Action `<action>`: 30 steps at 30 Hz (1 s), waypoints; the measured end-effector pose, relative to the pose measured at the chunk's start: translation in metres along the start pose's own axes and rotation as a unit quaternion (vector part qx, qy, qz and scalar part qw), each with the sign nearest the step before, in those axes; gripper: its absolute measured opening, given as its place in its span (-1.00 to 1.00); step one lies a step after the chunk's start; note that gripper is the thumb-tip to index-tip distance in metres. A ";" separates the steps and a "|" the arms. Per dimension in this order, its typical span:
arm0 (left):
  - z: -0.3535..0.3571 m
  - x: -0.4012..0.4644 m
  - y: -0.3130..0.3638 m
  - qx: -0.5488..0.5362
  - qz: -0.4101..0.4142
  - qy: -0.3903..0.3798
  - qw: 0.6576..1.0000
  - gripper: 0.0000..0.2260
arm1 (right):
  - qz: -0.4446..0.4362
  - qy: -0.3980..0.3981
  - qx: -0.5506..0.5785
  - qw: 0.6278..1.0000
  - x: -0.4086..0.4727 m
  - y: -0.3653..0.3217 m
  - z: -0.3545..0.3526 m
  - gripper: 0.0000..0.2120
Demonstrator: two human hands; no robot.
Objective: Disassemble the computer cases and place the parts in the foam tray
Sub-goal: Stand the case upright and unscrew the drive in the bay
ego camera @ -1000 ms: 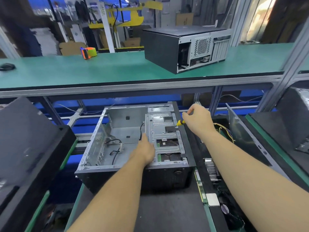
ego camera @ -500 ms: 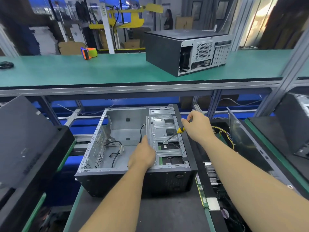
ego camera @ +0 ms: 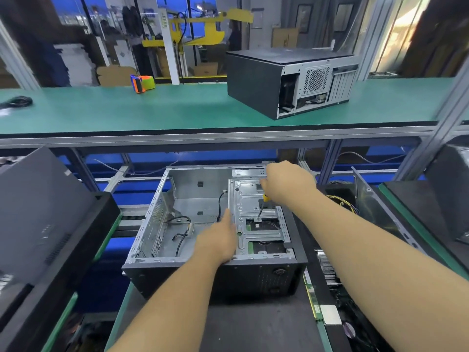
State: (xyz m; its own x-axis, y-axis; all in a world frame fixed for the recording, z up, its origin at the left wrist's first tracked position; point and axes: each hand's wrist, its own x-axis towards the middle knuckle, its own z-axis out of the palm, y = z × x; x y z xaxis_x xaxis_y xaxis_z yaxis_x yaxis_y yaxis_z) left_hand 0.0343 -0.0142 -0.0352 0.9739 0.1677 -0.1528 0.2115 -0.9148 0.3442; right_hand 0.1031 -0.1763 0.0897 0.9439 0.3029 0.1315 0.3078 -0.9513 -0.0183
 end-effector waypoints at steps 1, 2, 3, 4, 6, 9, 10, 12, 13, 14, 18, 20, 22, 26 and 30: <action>0.002 -0.003 -0.001 -0.018 -0.003 0.002 1.000 -0.50 | -0.007 -0.008 -0.010 1.000 0.003 -0.005 -0.003 -0.89; 0.003 -0.003 -0.001 -0.024 -0.001 0.001 1.000 -0.49 | -0.014 -0.015 -0.018 1.000 0.005 -0.010 -0.005 -0.92; 0.004 -0.002 -0.002 -0.022 0.002 -0.001 1.000 -0.49 | -0.024 -0.020 -0.026 0.999 0.007 -0.014 -0.006 -0.95; 0.006 -0.001 -0.003 -0.020 0.004 -0.003 1.000 -0.48 | -0.037 -0.025 -0.035 0.998 0.009 -0.017 -0.008 -0.96; 0.004 0.001 -0.004 -0.029 0.005 -0.005 1.000 -0.48 | -0.054 -0.031 -0.043 0.997 0.013 -0.024 -0.009 -0.95; 0.004 0.000 -0.005 -0.037 0.010 -0.009 0.999 -0.47 | -0.058 -0.045 -0.040 0.996 0.016 -0.026 -0.008 -0.95; 0.004 -0.001 -0.005 -0.037 0.012 -0.007 0.999 -0.47 | -0.055 -0.050 -0.036 0.997 0.017 -0.025 -0.008 -0.95; 0.005 0.000 -0.006 -0.034 0.012 0.000 0.999 -0.48 | -0.057 -0.061 -0.025 0.996 0.018 -0.021 -0.010 -0.95; 0.005 0.001 -0.006 -0.030 0.011 0.003 0.999 -0.48 | -0.060 -0.068 -0.018 0.996 0.018 -0.019 -0.011 -0.92; 0.006 0.002 -0.006 -0.028 0.009 0.005 1.000 -0.48 | -0.067 -0.075 -0.012 0.995 0.018 -0.018 -0.012 -0.88; 0.008 0.003 -0.006 -0.028 0.012 0.005 1.000 -0.48 | -0.118 -0.095 -0.003 0.988 0.011 -0.015 -0.010 -0.79; 0.008 0.004 -0.006 -0.027 0.011 0.005 1.000 -0.48 | -0.120 -0.097 0.016 0.988 0.008 -0.010 -0.011 -0.78; 0.008 0.003 -0.006 -0.026 0.009 0.004 1.000 -0.48 | -0.108 -0.109 0.030 0.988 0.010 -0.004 -0.015 -0.77; 0.010 0.003 -0.007 -0.022 0.007 0.000 1.000 -0.48 | -0.032 -0.101 0.044 0.993 0.016 -0.004 -0.013 -0.81; 0.010 0.004 -0.007 -0.026 0.002 -0.001 1.000 -0.48 | 0.028 -0.040 0.050 0.998 0.018 -0.017 -0.002 -0.90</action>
State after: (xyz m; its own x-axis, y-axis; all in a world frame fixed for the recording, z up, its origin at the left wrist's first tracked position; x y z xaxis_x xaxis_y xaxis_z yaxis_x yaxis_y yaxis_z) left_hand 0.0356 -0.0111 -0.0478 0.9747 0.1625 -0.1535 0.2110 -0.8954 0.3920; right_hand 0.1143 -0.1552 0.0942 0.9651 0.2574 0.0476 0.2615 -0.9573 -0.1235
